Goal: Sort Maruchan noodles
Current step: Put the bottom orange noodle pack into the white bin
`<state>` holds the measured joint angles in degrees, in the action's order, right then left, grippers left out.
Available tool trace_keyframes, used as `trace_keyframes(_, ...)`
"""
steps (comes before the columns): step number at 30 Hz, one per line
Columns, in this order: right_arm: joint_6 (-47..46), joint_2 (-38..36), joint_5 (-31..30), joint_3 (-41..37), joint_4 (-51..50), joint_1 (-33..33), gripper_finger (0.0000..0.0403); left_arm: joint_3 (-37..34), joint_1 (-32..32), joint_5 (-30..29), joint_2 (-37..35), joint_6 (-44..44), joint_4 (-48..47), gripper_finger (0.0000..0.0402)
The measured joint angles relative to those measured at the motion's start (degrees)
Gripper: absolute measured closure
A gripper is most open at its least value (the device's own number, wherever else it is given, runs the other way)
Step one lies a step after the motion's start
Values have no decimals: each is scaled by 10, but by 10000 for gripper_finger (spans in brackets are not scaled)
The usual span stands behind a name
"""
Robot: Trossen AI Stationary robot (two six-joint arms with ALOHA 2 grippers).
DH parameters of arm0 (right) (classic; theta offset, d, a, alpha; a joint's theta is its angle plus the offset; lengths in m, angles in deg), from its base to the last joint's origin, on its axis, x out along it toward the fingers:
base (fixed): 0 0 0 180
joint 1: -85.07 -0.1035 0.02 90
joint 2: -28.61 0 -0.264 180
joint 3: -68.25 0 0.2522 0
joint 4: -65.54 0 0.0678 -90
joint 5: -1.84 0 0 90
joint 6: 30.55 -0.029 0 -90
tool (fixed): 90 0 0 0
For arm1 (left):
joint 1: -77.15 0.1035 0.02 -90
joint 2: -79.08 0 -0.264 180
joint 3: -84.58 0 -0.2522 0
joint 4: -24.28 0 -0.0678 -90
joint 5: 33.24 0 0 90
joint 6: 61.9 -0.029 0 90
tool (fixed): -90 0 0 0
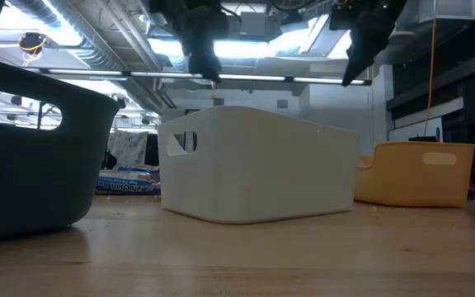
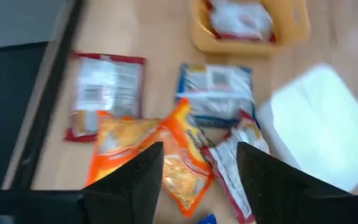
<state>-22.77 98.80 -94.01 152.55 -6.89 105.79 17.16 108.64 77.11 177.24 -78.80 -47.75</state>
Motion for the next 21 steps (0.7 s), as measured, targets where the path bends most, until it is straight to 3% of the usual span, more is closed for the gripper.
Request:
trace_keyframes(9,2,0,15,-13,-4,-1,71,-76,-18,-5,34,-30,171,134)
trace_keyframes(15,0,0,27,-41,-6,-1,74,-76,-14,29,92,-50,184,132)
trace_keyframes(21,0,0,39,-70,-6,-1,75,-76,-23,18,140,-90,180,134)
